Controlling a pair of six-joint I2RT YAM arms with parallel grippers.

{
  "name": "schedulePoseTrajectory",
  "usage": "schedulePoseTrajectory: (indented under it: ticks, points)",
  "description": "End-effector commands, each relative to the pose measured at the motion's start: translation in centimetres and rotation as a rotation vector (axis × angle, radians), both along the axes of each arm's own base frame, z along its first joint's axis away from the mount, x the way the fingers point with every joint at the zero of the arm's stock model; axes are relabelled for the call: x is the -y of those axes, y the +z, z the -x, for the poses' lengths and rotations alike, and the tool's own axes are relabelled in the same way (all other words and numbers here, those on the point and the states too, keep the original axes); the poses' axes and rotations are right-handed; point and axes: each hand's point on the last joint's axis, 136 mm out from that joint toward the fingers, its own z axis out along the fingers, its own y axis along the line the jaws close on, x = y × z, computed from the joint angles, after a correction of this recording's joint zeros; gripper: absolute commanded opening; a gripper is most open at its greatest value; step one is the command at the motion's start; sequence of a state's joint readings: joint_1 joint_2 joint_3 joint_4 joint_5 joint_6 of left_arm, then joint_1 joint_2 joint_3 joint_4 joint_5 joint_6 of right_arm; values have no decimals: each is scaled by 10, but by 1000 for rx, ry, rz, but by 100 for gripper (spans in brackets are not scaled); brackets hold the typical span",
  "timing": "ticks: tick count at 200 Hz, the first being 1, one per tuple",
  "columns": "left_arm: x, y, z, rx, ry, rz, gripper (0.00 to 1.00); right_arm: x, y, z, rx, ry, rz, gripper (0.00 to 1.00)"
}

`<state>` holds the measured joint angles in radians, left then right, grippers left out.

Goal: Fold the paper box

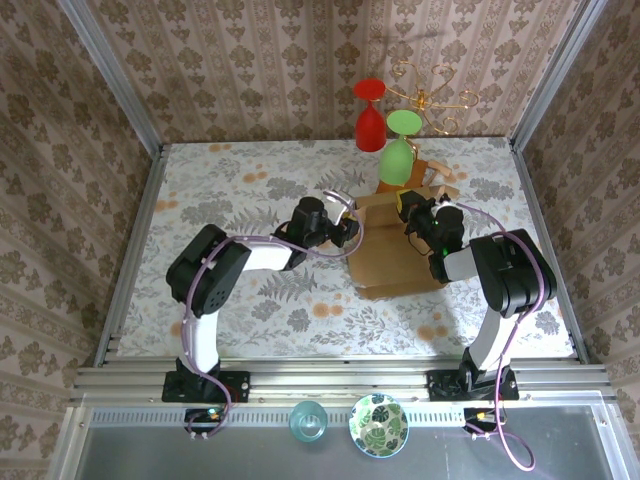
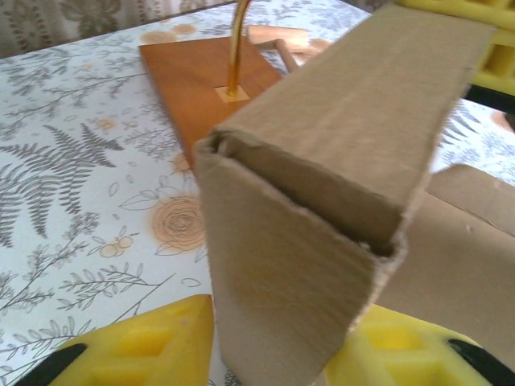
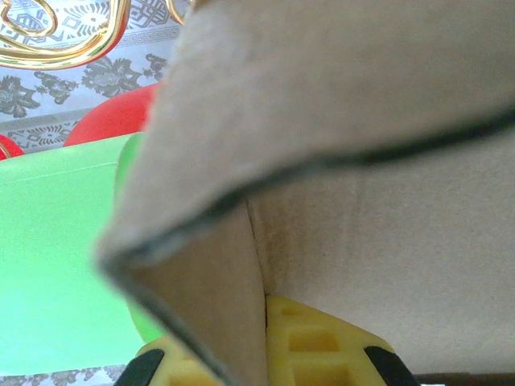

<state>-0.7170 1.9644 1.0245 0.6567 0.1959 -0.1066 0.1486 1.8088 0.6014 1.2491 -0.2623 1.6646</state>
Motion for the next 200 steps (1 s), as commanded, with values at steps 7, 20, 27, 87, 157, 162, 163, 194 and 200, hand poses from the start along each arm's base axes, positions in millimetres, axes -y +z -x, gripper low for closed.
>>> schedulePoseTrajectory:
  ticks: [7, 20, 27, 87, 157, 162, 163, 194, 200]
  points:
    - [-9, -1, -26, 21, 141, 4, 42, -3, -22, 5, -68, 9, -18, 0]
    - [-5, 0, -28, 25, 135, 14, 42, -4, -22, 4, -67, 10, -18, 0]
    - [-3, 0, -29, 23, 131, 17, 40, -4, -22, 4, -69, 10, -19, 0]
    - [3, -1, -37, 16, 186, -19, 26, -4, -22, 2, -69, 7, -28, 0]
    - [9, -14, -48, 5, 332, -126, 0, -12, -25, 0, -89, 1, -32, 0]
    - [9, -14, -48, 7, 340, -136, 0, -13, -25, 1, -90, 1, -33, 0]
    - [9, -15, -48, 7, 342, -138, 0, -13, -25, 0, -90, 0, -34, 0]
    - [14, -20, -46, 14, 346, -160, 0, -16, -23, -1, -92, 2, -35, 0]
    - [14, -21, -46, 14, 346, -166, 0, -16, -24, 0, -94, 3, -34, 0]
